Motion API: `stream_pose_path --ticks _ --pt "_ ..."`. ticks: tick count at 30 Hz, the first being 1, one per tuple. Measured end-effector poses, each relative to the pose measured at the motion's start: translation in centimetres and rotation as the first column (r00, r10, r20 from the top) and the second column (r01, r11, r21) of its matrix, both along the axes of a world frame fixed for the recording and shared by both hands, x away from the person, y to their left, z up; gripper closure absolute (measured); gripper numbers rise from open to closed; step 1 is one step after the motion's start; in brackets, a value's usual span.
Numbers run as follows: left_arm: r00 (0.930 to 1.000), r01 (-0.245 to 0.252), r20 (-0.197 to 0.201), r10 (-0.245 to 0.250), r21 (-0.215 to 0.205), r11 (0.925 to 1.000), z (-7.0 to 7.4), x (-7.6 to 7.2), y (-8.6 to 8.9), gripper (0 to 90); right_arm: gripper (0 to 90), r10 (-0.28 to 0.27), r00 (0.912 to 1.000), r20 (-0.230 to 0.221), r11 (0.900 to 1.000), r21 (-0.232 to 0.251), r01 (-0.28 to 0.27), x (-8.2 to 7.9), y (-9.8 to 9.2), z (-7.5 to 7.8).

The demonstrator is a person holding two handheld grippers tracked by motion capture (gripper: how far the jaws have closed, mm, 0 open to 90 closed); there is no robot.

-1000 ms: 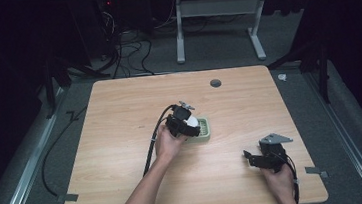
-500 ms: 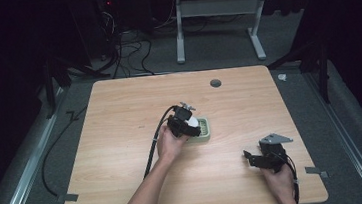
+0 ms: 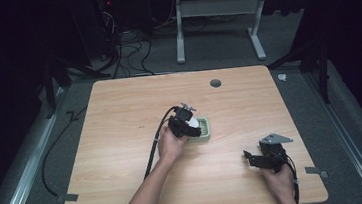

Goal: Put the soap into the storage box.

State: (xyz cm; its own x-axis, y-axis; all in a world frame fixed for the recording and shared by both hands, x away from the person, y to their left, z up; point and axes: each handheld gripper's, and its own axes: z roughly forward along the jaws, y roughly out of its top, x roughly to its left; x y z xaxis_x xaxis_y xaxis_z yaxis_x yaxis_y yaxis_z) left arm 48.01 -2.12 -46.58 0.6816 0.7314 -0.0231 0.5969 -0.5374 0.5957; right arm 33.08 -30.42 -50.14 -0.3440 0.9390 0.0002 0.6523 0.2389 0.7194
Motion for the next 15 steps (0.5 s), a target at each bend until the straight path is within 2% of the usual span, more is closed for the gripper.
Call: stream_pose_path --ticks 10,15 --pt "1.0000 0.004 -0.003 -0.003 0.014 0.9999 -0.32 -0.05 -0.17 24.3 27.2 0.001 1.0000 0.001 1.000 -0.001 -0.001 0.00 0.01 0.00" --pt "0.9999 0.004 0.010 -0.004 -0.002 1.0000 0.13 -0.16 0.03 24.0 27.2 0.001 1.0000 0.001 1.000 -0.001 -0.001 0.00 0.02 0.00"
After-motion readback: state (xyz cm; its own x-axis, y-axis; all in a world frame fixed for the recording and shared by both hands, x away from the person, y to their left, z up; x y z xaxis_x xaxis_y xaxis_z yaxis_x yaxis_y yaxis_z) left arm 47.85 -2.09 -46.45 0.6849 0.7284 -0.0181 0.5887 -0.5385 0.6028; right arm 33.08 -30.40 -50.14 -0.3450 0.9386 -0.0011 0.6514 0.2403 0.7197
